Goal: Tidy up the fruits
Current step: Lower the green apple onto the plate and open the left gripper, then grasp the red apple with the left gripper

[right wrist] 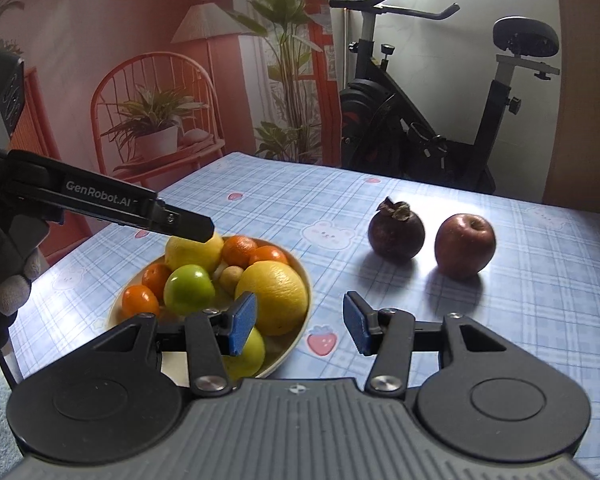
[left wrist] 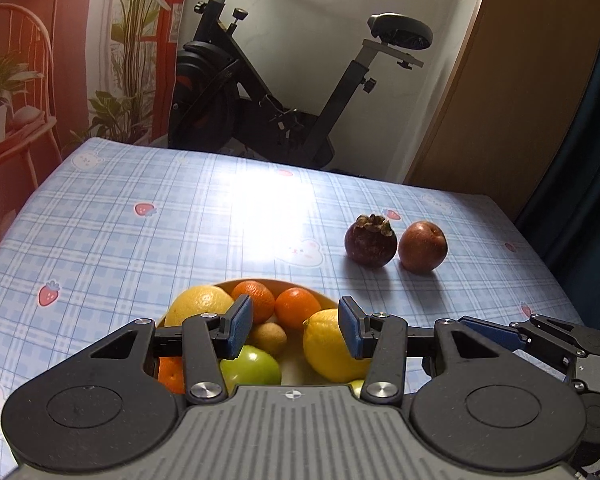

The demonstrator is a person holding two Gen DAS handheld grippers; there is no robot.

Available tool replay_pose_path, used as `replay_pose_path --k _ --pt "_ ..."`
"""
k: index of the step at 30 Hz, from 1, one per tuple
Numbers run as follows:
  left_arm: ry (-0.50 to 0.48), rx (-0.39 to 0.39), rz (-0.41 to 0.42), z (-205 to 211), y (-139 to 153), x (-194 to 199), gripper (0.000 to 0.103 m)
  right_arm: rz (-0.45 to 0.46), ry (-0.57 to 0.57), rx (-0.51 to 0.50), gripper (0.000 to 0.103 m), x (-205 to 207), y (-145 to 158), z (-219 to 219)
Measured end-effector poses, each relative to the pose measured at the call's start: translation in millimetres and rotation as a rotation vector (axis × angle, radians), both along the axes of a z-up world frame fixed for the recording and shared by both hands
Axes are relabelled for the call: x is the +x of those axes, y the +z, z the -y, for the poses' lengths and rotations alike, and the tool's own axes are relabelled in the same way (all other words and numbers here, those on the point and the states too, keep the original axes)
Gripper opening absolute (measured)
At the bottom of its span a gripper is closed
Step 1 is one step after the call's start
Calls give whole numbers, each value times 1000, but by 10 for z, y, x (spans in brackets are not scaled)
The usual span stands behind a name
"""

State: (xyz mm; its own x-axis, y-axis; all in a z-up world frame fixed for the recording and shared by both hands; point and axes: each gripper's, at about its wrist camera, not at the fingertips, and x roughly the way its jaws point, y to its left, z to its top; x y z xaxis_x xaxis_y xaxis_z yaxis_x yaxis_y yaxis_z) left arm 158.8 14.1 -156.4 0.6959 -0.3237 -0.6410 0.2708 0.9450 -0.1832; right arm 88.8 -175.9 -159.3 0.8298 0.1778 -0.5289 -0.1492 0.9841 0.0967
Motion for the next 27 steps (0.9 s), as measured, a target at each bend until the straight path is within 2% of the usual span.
replay_pose_path --k 5,11,17,27 --pt "8 -21 60 173 187 42 50 48 -72 -7 52 40 187 340" --pt "-11 -30 69 433 270 236 49 76 -131 -43 52 186 275 645" --pt "-22 -20 74 657 290 460 49 69 -146 -62 52 361 218 881" --pt "-44 7 20 916 94 844 49 31 -137 -43 55 654 7 1139"
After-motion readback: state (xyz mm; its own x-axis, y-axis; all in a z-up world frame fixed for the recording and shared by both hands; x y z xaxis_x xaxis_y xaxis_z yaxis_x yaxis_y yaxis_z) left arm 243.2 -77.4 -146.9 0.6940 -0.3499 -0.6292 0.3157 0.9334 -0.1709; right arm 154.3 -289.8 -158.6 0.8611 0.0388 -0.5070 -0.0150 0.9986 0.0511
